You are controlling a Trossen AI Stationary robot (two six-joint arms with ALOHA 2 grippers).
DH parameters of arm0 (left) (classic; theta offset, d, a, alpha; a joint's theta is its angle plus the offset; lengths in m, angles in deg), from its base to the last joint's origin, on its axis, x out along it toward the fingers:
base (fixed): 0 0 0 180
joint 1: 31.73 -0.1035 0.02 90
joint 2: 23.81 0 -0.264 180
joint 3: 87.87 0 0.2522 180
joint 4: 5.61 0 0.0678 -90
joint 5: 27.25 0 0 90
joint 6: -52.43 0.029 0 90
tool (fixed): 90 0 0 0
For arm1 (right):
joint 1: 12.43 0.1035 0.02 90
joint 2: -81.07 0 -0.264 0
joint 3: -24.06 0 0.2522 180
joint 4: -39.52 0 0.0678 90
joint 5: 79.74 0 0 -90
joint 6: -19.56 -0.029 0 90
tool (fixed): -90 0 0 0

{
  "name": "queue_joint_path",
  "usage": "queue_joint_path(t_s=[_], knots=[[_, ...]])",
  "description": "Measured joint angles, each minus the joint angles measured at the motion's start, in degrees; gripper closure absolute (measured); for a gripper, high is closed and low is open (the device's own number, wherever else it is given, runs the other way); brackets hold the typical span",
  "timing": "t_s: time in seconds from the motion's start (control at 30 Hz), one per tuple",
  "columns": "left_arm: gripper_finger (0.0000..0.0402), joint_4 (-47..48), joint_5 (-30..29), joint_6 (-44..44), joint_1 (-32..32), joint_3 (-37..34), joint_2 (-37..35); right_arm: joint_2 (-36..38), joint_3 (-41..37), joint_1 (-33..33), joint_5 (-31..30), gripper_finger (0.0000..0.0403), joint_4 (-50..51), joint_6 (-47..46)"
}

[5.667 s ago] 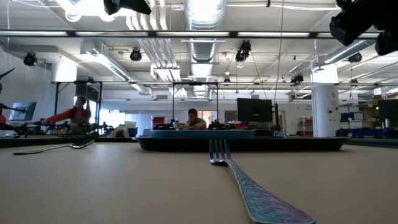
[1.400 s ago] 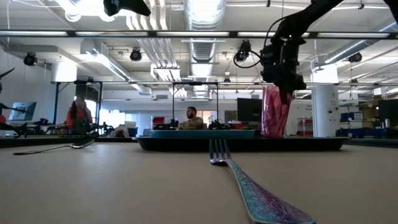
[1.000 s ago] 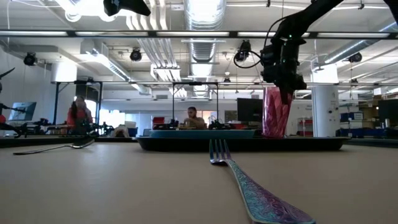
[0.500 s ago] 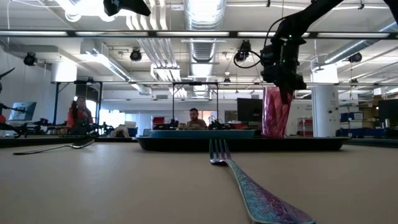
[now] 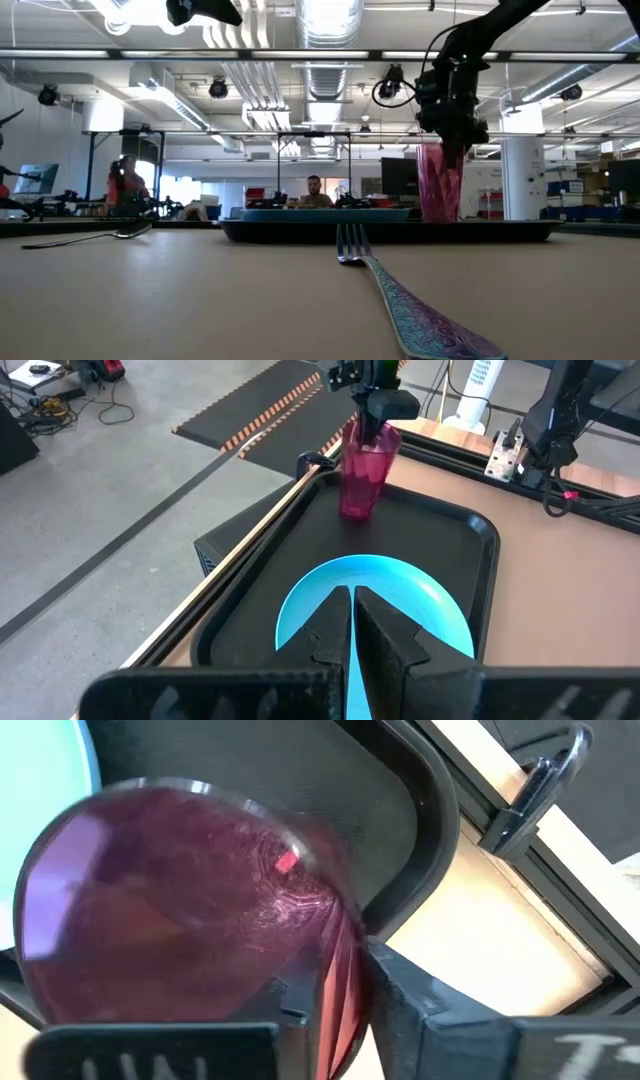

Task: Pick and place plate/cup/fork/spoon on tray
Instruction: Put the red cup on the top right of the blue plate on the black tray, then adjust the blue plate

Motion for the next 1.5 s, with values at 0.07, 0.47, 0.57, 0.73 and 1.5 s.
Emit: queue_joint_path(t_s=[0.07, 0.47, 0.57, 0.73, 1.5], knots=[[0.0402, 0.0, 0.0, 0.0, 0.0, 0.0, 0.0, 0.0, 0.0, 0.0, 0.0, 0.0328, 0.0, 0.0], [0.0402, 0.0, 0.0, 0.0, 0.0, 0.0, 0.0, 0.4, 4.6, 0.0, 0.2, 0.0293, -0.9, -0.2], [0.0402, 0.0, 0.0, 0.0, 0.0, 0.0, 0.0, 0.9, 7.5, 0.2, 0.4, 0.0294, -0.8, -1.1], [0.0402, -0.1, 0.0, -0.1, 0.0, -0.5, 0.8, 3.1, 13.1, 1.7, 0.5, 0.0296, -0.2, -1.1], [0.0402, -38.1, 16.2, -4.9, 2.4, -10.6, 40.4, 22.1, 33.7, 26.2, 2.3, 0.0394, -2.9, -8.7]])
